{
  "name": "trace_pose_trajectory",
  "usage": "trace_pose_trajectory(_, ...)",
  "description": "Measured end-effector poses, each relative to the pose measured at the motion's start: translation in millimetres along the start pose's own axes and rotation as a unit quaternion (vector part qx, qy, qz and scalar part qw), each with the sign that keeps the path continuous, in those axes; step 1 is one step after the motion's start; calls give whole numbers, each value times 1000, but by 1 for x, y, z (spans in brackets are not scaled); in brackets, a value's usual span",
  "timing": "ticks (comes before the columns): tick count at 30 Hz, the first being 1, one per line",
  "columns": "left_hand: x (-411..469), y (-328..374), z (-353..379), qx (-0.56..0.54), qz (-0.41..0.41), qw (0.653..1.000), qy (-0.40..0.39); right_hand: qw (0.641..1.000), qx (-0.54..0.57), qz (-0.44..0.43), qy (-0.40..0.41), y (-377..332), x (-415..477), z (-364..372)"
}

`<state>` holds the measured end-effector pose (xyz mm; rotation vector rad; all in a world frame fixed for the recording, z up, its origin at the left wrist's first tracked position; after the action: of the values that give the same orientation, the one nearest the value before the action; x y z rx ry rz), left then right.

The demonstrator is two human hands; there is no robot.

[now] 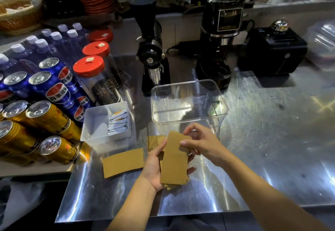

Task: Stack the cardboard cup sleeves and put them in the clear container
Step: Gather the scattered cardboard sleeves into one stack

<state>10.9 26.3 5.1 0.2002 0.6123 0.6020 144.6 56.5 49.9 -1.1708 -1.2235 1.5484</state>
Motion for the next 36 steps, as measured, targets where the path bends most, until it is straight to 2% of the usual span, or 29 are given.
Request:
trace_pose_trajectory(5, -5, 0, -7, -4, -7, 1000, -21, 996, -81, -24, 14, 2, 8, 9)
trace_pose_trajectory(10, -14, 0, -9, -19, -9, 1000, -19, 989, -145, -30, -4, 7, 12, 17)
trace_pose_trajectory(14, -22, 7, -15, -42, 9, 999, -20, 975, -195, -43, 93, 15, 16, 13)
trace_pose_trajectory(17, -27, 14, -22, -58, 39, 997, -16, 940, -319, 15, 121, 28, 21, 11)
trace_pose_trajectory(21, -34, 21, -29, -61, 82, 995, -1, 866, -483, 109, 71, 51, 23, 15)
trace_pose_trajectory(25, -36, 25, -37, -75, 115, 990, 36, 828, -549, 100, 53, 61, 22, 25)
trace_pose_trajectory(32, -36, 30, -45, -102, 144, 982, 71, 835, -534, 116, 64, 60, 26, 26)
trace_pose_trajectory(34, -36, 32, -45, -110, 156, 979, 69, 862, -487, 114, 78, 57, 26, 21)
trace_pose_trajectory(36, -36, 34, -47, -121, 169, 976, 62, 906, -398, 115, 85, 55, 24, 16)
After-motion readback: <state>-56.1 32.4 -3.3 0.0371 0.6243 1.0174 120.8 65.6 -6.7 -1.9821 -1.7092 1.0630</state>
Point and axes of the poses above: each hand's wrist, its own x-axis towards the middle knuckle, its own z-axis out of the palm, y = z × x, the point moved 4 cm from there along x, towards the middle knuckle, and after that the axes turned 1 degree about x, right-handed, at the moved point
